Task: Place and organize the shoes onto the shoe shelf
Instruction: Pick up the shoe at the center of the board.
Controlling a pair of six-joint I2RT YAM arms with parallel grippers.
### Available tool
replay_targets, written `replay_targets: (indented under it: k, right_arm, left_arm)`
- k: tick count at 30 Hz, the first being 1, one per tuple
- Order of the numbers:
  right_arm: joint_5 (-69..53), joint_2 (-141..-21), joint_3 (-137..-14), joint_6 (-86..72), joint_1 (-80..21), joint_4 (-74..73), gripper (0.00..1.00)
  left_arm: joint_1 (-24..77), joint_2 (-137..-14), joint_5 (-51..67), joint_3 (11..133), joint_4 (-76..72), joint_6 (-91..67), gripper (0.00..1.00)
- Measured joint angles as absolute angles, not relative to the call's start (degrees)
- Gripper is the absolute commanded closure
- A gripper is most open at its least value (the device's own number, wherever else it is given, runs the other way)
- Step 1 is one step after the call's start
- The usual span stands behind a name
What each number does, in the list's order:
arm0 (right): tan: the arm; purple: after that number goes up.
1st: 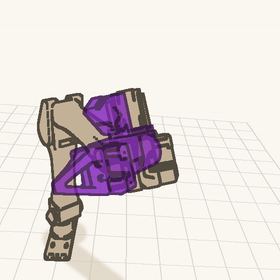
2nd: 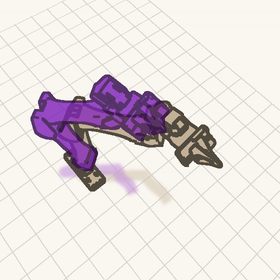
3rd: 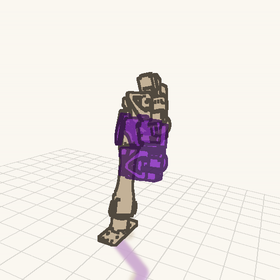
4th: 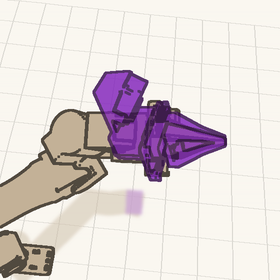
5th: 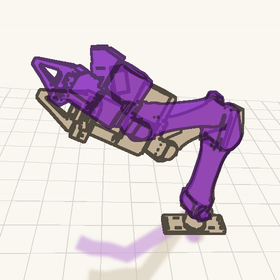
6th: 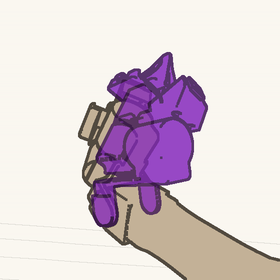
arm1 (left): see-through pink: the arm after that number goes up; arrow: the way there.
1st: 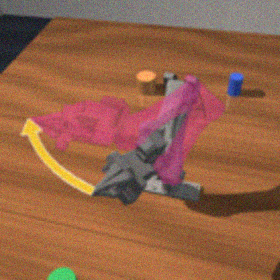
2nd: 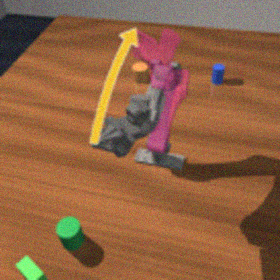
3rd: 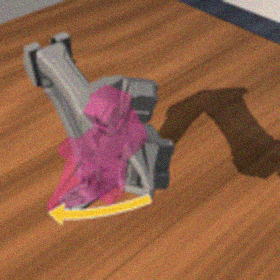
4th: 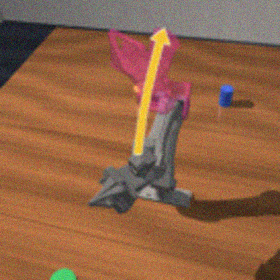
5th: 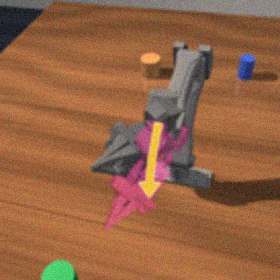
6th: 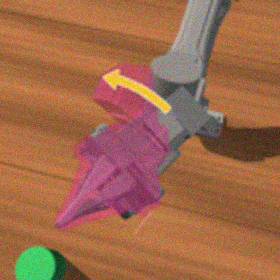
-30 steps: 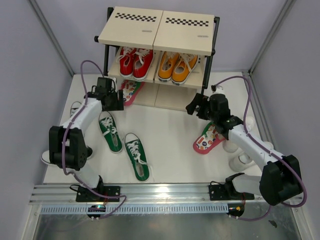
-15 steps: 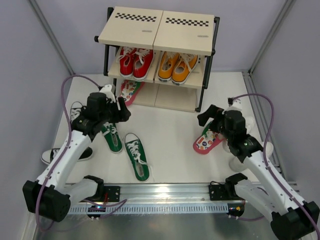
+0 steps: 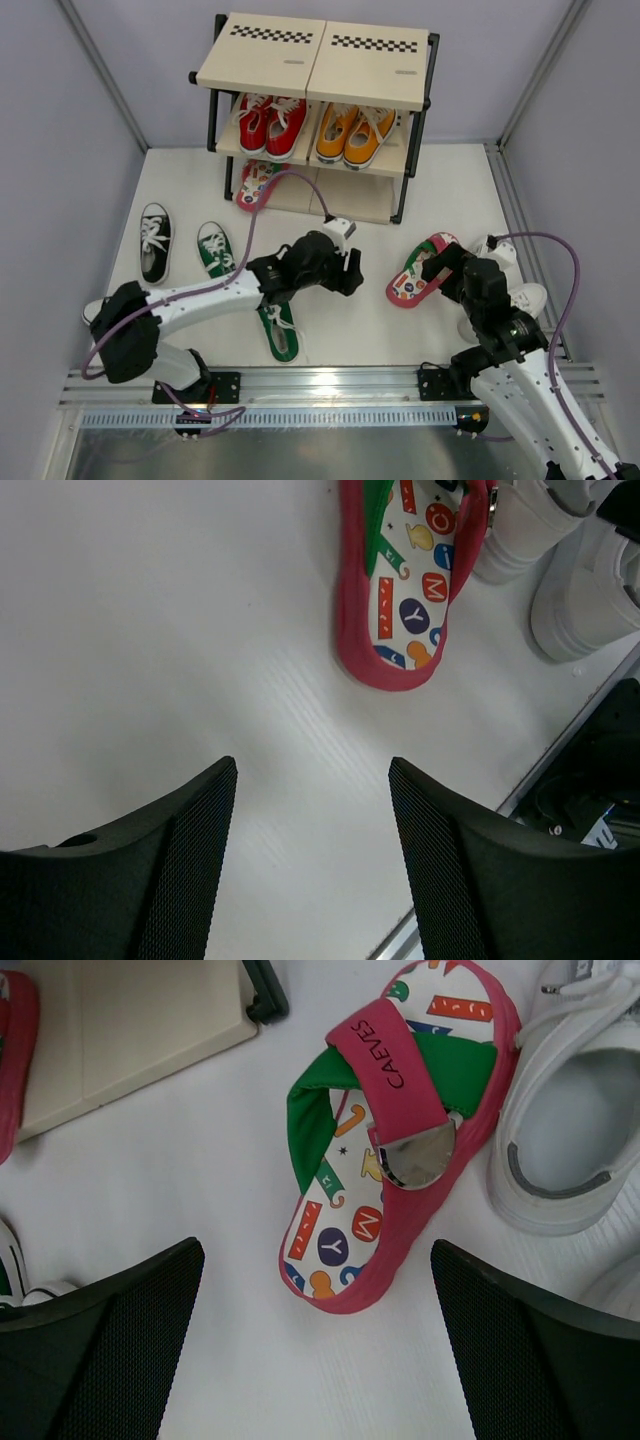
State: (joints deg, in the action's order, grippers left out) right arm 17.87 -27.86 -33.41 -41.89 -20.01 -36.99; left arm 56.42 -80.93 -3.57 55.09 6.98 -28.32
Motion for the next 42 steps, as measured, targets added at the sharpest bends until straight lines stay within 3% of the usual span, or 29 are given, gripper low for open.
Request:
replay_targets:
  k: [7,18,42]
  right_arm:
    - [18.92,-25.19,-30.92,-43.64,-20.01,-41.60,0.01]
    - [20.43,-20.86,-34.17,-44.14,-20.01,-45.74,0.01]
    - [21.43,-18.96,-37.80,-41.71,-20.01,-47.86,0.00]
  left_arm:
    - [57.60,-93.93,-3.90,57.06,-8.93,-28.58,0.38]
    - [59.44,-113.03,-3.97,70.11,-20.80,-31.62,0.41]
    - [60.80,-130.45,-9.30,89.45,-18.26,-24.97,0.49]
